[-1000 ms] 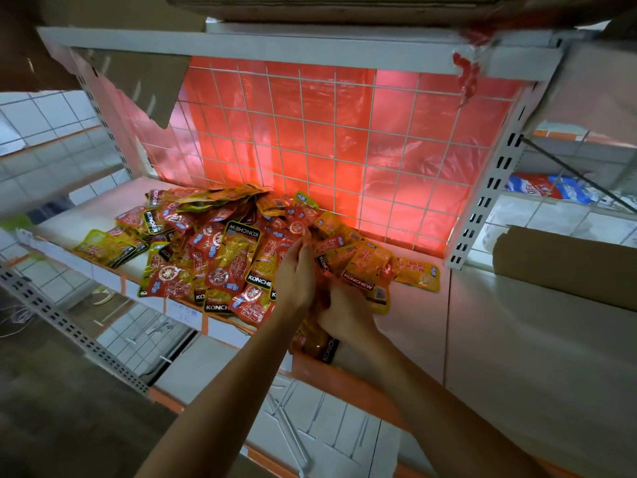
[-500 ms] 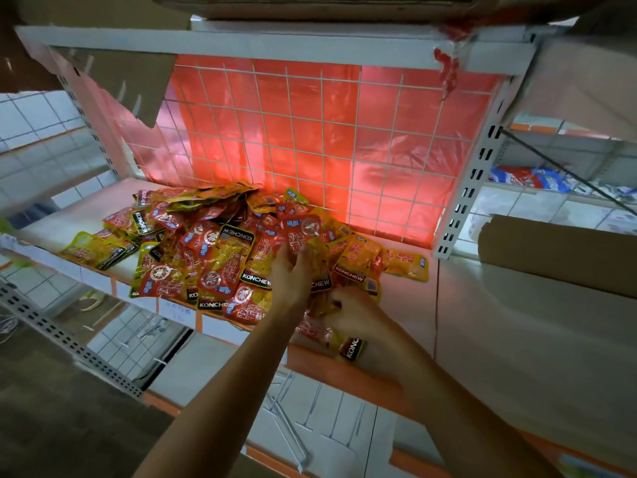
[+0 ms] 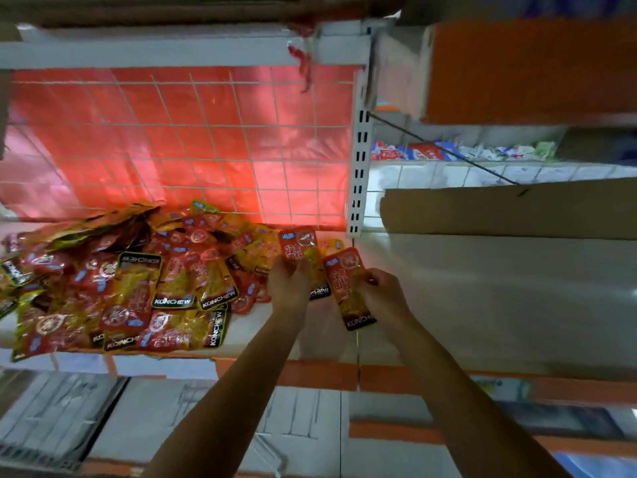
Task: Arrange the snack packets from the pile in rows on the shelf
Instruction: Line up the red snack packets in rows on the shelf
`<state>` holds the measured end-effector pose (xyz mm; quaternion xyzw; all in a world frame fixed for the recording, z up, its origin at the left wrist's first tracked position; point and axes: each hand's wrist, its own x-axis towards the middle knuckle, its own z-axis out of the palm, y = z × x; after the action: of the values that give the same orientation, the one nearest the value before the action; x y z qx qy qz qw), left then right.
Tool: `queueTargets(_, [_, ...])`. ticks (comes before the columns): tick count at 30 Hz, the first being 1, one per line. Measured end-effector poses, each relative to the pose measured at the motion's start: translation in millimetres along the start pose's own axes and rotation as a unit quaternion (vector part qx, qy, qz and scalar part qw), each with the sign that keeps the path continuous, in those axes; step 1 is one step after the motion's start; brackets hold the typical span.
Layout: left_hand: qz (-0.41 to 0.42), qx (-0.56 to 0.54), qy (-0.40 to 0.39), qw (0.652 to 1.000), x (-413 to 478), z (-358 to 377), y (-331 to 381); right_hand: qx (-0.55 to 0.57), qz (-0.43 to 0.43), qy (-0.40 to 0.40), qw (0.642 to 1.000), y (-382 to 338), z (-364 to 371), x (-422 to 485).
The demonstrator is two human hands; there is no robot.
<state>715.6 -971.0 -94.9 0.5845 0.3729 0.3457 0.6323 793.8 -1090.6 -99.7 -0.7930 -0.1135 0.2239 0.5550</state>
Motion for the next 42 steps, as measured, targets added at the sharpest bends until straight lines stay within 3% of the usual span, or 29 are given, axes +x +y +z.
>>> queueTargets(13, [-0.067, 0.063, -0.180, 0.979, -115.8, 169.1, -11.3, 0.056, 0.013, 0.142, 0.988, 54.8, -190.2, -36.5])
queueTargets(30, [-0.082, 0.055, -0.305, 0.947, -287.9, 360.3, -22.0, 0.070, 0.002, 0.289, 0.955, 129.9, -422.7, -102.9])
queueTargets(36, [-0.078, 0.082, -0.344, 0.932, -311.3, 419.1, -30.6, 0.112, 0.007, 0.316, 0.942, 147.9, -475.8, -100.6])
queueTargets(42, [-0.020, 0.112, -0.377, 0.919, -324.0, 503.7, -34.7, 0.125, 0.001, 0.364, 0.923, 159.6, -541.0, -73.9])
